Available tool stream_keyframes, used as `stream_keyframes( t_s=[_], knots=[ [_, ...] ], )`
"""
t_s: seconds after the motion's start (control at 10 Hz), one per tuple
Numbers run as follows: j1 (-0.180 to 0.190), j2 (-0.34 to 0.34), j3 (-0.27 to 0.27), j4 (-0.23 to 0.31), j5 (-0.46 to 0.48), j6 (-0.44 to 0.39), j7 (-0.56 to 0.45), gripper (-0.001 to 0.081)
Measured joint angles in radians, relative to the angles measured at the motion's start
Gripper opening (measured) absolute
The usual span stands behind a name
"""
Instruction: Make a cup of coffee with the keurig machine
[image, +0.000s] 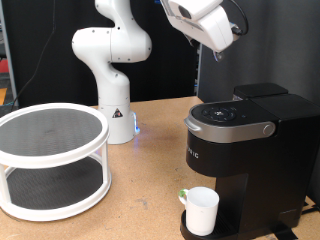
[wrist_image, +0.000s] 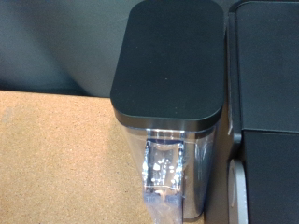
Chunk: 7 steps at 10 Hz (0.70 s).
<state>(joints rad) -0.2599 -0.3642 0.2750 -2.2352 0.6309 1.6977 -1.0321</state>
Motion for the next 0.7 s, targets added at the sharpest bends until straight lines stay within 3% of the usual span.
stream_keyframes(
  t_s=[0.2,0.4,0.7],
  knots=[
    [0.000,-0.006,0.004,-0.006,-0.016,0.025,-0.011,0.0806],
    [0.000,-0.009,0.041,0.004,-0.135,0.055,-0.015,0.0806],
    [-0.003,0.022,0.070,0.068,-0.192,-0.013,0.024,0.0806]
  ],
)
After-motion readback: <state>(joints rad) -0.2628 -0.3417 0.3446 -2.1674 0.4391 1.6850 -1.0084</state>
